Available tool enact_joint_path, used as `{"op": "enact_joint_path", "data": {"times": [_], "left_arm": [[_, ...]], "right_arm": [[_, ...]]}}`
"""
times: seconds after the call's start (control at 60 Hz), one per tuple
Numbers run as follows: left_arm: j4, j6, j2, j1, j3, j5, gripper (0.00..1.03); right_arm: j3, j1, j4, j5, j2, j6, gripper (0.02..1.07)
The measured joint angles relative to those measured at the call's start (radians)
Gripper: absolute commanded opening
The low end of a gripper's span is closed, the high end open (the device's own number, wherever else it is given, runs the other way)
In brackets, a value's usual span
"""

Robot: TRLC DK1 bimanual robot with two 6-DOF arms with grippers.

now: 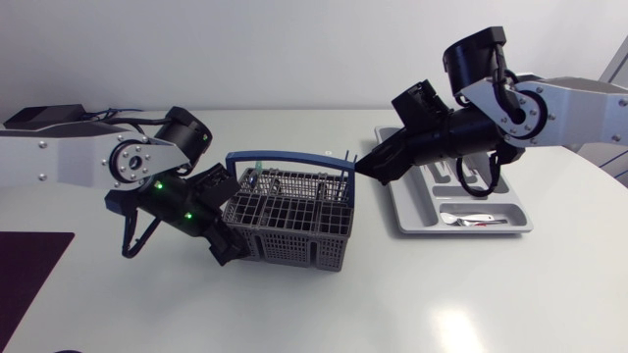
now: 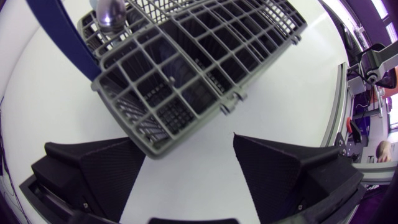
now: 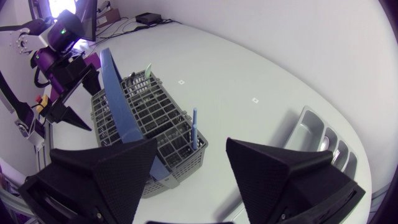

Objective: Unload the cutlery basket into the drawer organizer.

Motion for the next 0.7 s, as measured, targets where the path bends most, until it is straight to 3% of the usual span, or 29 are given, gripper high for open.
{"op": "enact_joint_path", "data": {"times": [0.267,0.7], "left_arm": [[0.005,0.050,0.094,0.055,0.090,0.000,0.97],[0.017,0.072,0.239,0.045,0.274,-0.003,0.97]], "right_arm": [[-0.026,0.041,-0.052,-0.016,-0.068,0.000,0.82],[-0.116,0.083,-0.103,0.002,-0.197,0.000,0.83]]}}
